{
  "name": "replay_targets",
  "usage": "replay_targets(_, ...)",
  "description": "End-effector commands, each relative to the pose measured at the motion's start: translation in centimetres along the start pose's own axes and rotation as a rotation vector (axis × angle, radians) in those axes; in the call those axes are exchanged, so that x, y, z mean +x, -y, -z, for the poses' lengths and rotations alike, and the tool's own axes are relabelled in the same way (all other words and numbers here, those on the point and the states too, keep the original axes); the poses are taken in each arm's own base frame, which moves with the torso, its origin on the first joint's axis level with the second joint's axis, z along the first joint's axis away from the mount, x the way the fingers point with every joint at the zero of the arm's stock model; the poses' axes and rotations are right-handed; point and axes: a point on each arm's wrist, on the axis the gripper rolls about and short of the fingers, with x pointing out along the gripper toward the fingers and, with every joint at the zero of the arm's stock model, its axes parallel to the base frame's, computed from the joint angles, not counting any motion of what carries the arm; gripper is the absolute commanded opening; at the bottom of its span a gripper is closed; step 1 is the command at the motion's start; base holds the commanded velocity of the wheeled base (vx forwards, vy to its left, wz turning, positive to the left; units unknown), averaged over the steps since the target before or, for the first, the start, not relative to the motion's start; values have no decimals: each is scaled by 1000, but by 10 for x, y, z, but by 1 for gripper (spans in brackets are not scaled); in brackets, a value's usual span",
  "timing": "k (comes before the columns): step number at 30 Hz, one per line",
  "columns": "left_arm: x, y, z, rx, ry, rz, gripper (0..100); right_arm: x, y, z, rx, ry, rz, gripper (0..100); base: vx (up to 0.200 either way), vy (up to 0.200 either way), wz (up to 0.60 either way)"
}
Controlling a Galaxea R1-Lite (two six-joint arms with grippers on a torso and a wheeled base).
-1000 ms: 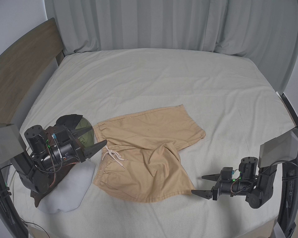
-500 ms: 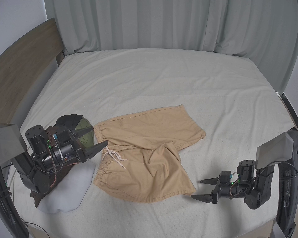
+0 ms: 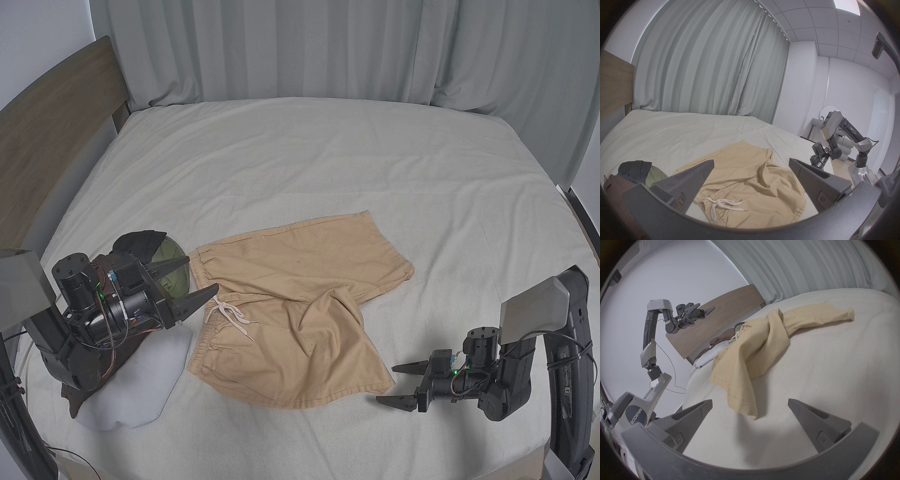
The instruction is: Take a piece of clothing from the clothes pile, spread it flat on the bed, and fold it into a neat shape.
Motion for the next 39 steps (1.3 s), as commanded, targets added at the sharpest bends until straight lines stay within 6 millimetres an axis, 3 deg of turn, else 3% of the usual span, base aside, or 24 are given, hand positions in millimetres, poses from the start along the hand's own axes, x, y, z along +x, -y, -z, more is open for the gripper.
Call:
replay_targets(1,0,0,0,0,0,0,100,7,2,15,26,-32,-8,100,0,0,0)
replay_targets(6,0,1,-1,2,3,2,100,8,4,16,27,-30,-5,100,0,0,0)
replay_targets(7,0,0,-1,2,3,0,100,8,4,16,26,-31,-6,0,0,0,0)
replay_targets(17,-1,0,-3,6,7,-1,100,10,10,9,7,-4,6,0,0,0,0)
replay_targets(30,-1,0,-4,9,11,-3,100,-33,-3,-55,-93,135,135,0,0,0,0)
replay_targets(39,-1,0,-4,8,9,-1,100,-39,0,-68,-82,169,264,0,0,0,0)
